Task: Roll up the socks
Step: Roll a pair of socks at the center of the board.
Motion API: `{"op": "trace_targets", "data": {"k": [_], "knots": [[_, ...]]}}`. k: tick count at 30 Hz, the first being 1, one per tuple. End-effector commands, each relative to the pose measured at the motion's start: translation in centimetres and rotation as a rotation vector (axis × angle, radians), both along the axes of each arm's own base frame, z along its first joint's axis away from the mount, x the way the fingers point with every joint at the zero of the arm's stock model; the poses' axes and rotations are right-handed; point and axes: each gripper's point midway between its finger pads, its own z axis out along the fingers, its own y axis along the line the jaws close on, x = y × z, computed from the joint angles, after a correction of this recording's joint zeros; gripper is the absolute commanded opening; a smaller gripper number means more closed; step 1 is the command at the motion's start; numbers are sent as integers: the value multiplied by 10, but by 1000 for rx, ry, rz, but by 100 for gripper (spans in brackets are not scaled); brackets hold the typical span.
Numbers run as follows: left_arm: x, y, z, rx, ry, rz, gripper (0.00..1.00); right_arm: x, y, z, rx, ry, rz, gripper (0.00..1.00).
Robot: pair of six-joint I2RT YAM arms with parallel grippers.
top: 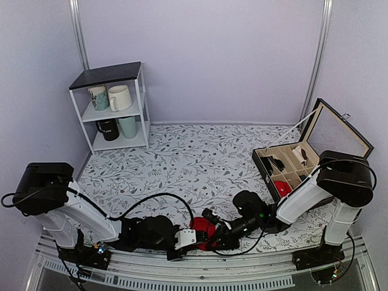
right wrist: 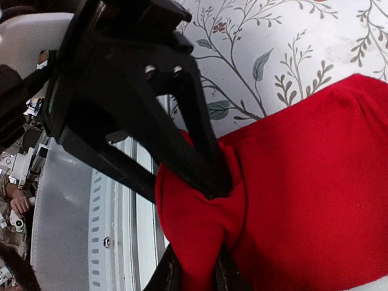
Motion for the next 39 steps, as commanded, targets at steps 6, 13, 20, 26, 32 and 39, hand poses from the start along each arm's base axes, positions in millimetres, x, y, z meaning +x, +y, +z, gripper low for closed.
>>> {"op": "trace_targets", "data": {"k": [6, 13, 20, 26, 32, 39], "knots": [[-14, 6, -11, 40, 92, 9, 0, -6, -39, -66, -299, 94, -69, 20], [-10, 15, -27, 72, 280, 64, 0, 25, -36, -26, -197, -112, -184, 37], [-14, 34, -56, 180, 515, 119, 0, 47, -40, 54, 100, -584, -269, 52], [-22, 38, -86, 289, 631, 142, 0, 30, -17, 43, 34, -774, -132, 53], [-23, 45, -95, 310, 686, 161, 0, 21, -6, 21, -48, -818, -102, 53], [-19, 52, -98, 308, 696, 184, 0, 20, -26, 30, -29, -753, -185, 50]]}}
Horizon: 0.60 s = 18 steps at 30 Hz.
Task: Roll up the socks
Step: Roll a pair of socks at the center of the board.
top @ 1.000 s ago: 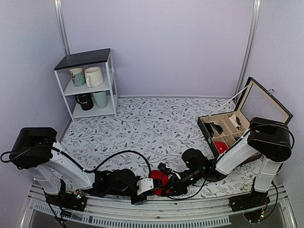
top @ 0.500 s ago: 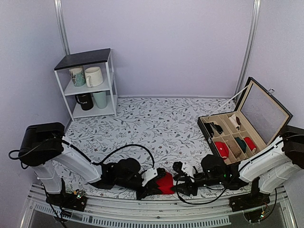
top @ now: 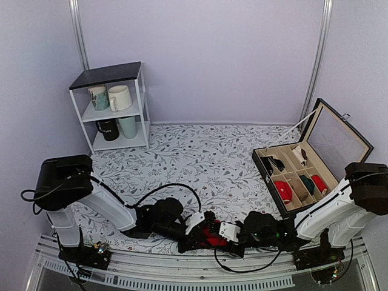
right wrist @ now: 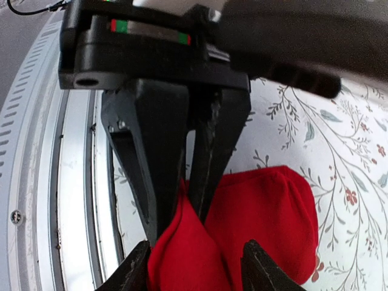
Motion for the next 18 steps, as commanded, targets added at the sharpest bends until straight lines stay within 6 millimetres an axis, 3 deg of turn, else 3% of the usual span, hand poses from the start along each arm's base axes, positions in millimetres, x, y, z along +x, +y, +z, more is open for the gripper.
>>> {"op": "trace_targets", "data": {"k": [1, 9, 14, 18], "knots": [[-25, 82, -92, 403, 160, 28, 0, 3, -15, 7, 26, 24, -67, 48], [-24, 79, -90, 388, 160, 28, 0, -3, -14, 2, 6, 78, -57, 30], [-21, 78, -84, 371, 142, 33, 0, -7, -16, -15, -43, 138, -74, 27], [-17, 74, -76, 347, 110, 34, 5, -10, -19, -25, -59, 191, -97, 16]]}}
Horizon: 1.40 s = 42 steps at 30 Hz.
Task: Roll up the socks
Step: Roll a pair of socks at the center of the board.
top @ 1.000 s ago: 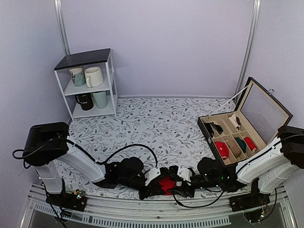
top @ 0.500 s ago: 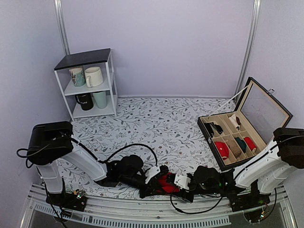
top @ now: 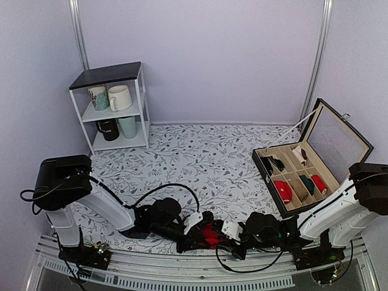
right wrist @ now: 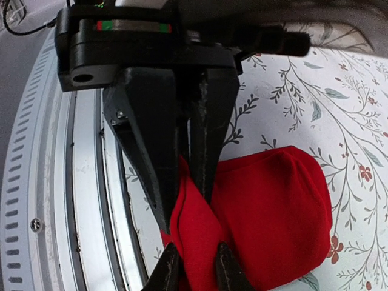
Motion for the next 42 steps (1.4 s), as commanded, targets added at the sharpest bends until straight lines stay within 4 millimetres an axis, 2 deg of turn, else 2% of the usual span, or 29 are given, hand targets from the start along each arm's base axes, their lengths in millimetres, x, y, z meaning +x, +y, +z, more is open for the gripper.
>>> {"op": "trace_targets", "data": {"k": [1, 4, 7, 8, 9, 10, 12, 14, 17, 23, 28, 34, 39, 42], "knots": [[-16, 69, -73, 341, 90, 28, 9, -5, -9, -24, -68, 92, -32, 15], [-9, 60, -50, 270, 9, 31, 17, -11, -12, -34, -78, 155, -26, 13], [2, 48, -15, 187, -170, 49, 18, -18, -15, -42, -69, 262, -12, 12], [5, 45, 0, 150, -230, 51, 24, -20, -16, -45, -68, 295, -10, 12], [7, 41, 15, 109, -289, 55, 43, -20, -17, -48, -67, 338, -16, 12], [8, 38, 28, 72, -346, 56, 54, -23, -17, -51, -69, 377, -10, 12], [5, 34, 53, -2, -450, 38, 58, -25, -18, -59, -85, 461, -14, 12], [0, 33, 68, -56, -528, 19, 62, -28, -21, -67, -108, 539, -33, 12], [-4, 37, 68, -66, -577, 1, 69, -32, -25, -76, -136, 654, -50, 12], [-9, 47, 45, -28, -573, 11, 69, -31, -35, -86, -180, 805, -103, 12], [-8, 47, 38, -18, -582, 19, 69, -33, -37, -94, -240, 845, -111, 12], [-5, 34, 38, -24, -618, 3, 69, -30, -39, -97, -271, 835, -128, 12], [-10, 28, 23, 3, -593, -34, 59, -31, -41, -98, -287, 840, -135, 12], [-13, 27, 16, 14, -570, -45, 45, -32, -42, -100, -296, 846, -138, 12]]}}
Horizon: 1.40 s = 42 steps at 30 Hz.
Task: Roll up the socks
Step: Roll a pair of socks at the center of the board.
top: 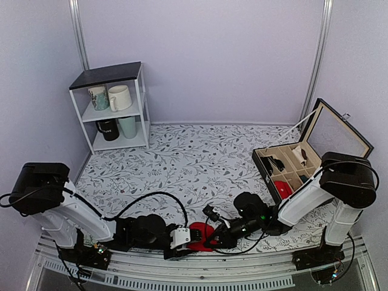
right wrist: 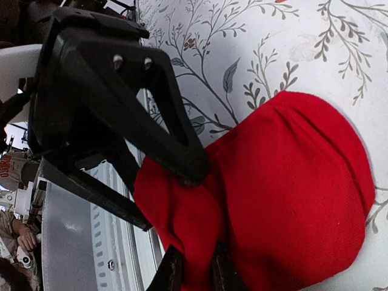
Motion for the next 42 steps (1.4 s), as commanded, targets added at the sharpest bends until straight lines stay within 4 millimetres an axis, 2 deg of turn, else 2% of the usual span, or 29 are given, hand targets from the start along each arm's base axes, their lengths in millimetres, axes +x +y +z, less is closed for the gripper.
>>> {"op": "trace_targets", "data": {"k": [1, 4, 7, 8, 15, 19, 22, 24, 27, 29, 31, 33, 37, 42], "knots": [[-9, -8, -4, -5, 17, -34, 39, -28, -70, -82, -391, 146, -22, 12], [-8, -8, -10, 15, 25, -22, 22, -28, -69, -82, -390, 144, -19, 12], [-5, -7, -14, 29, 34, 1, 11, -28, -67, -80, -386, 141, -12, 13], [-4, -6, -15, 36, 37, 9, 2, -27, -66, -79, -384, 137, -11, 13], [-7, -2, -22, 83, 147, 56, 0, -15, -53, -66, -357, 87, -22, 21], [-7, 7, -33, 121, 263, 95, 0, -1, -47, -55, -353, 11, -55, 33], [-7, 18, -45, 151, 352, 126, 0, 21, -42, -24, -264, -132, -123, 39], [-10, 26, -52, 157, 417, 131, 0, 34, -39, 12, -128, -256, -172, 41], [-9, 38, -60, 157, 501, 153, 0, 32, -42, 61, 69, -526, -188, 50], [-8, 43, -64, 159, 541, 169, 0, 22, -47, 73, 115, -690, -157, 52], [-8, 45, -66, 157, 569, 169, 0, 18, -47, 74, 116, -770, -122, 52], [-9, 46, -68, 155, 587, 170, 0, 14, -44, 66, 90, -808, -87, 52], [-9, 47, -72, 160, 604, 171, 0, 1, -28, 50, 30, -852, -29, 52], [-11, 49, -77, 172, 622, 170, 0, -2, -11, 32, -42, -916, 4, 52]]}}
